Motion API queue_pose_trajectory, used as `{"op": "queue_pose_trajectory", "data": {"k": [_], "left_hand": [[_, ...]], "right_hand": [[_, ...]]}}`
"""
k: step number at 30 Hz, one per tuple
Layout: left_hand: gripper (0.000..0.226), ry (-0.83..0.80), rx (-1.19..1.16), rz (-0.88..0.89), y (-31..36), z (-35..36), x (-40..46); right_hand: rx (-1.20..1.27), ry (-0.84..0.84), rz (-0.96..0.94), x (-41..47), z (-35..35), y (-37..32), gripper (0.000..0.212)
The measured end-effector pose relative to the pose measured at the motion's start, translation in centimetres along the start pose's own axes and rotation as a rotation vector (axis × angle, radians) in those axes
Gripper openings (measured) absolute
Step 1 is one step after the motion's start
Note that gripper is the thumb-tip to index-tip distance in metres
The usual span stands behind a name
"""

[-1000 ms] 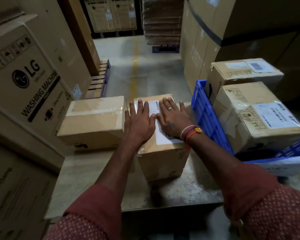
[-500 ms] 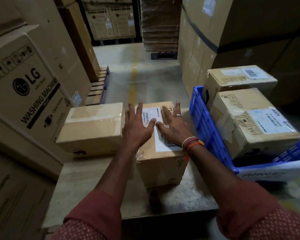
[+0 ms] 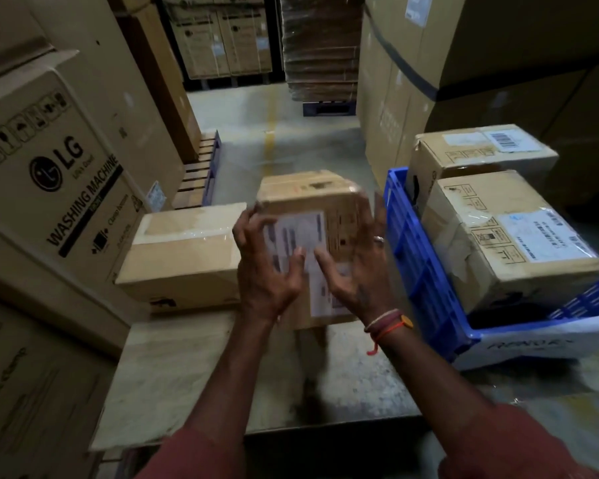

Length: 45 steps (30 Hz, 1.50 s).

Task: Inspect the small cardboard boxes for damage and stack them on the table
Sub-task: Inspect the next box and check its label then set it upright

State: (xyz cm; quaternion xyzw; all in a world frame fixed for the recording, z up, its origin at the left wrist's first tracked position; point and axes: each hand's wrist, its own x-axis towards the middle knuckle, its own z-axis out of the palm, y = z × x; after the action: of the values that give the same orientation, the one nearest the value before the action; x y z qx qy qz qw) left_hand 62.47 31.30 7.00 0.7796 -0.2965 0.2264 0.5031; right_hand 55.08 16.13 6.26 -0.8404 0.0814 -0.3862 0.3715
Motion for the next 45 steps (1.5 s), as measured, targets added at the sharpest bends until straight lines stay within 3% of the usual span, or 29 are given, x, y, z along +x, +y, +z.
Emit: {"op": "queue_pose_trajectory", "data": {"k": [4,8,14,19,24,27,35,40,45], "left_hand": [[0.053,-0.001,-0.158,-0.092,-2.1,0.6,-5.5],[0.057,-0.052,-0.182,-0.229,-1.3,0.3,-10.6],[0.046,-0.058,-0.183,-0.370,-1.0,-0.1,-13.8],[0.024,0.012,-0.064,-0.380,-1.4,1.7,-8.4],[0.052,-0.272,0.129,-0.362,-3.5,4.3,-4.5],[0.063,-0.457,0.293,-0.352,-4.8,4.9,-4.7],[0.064,-0.630,0.517,-0.358,-3.3,4.5,-3.8],[0.065,-0.638,0.580,-0.327,-2.8,5.4,-1.6],[0.065,-0.671,0.582,-0.339,-4.1,7.1,0.4]], "right_hand": [[0.008,-0.072,0.141,-5.4,-0.3,2.2,0.094],[-0.003,-0.156,0.177,-10.6,-1.4,3.3,0.065],[-0.347,-0.221,0.125,-11.5,-3.3,3.5,0.041],[-0.310,-0.277,0.166,-5.5,-2.1,2.4,0.049],[-0.505,-0.606,0.152,-0.2,2.0,3.8,0.057],[-0.636,-0.705,0.089,-1.0,3.0,5.2,0.060],[-0.622,-0.741,0.089,-0.8,2.9,5.7,0.060],[-0.535,-0.635,0.140,2.4,3.0,5.0,0.050],[-0.554,-0.682,0.179,2.1,4.0,6.4,0.057]]}}
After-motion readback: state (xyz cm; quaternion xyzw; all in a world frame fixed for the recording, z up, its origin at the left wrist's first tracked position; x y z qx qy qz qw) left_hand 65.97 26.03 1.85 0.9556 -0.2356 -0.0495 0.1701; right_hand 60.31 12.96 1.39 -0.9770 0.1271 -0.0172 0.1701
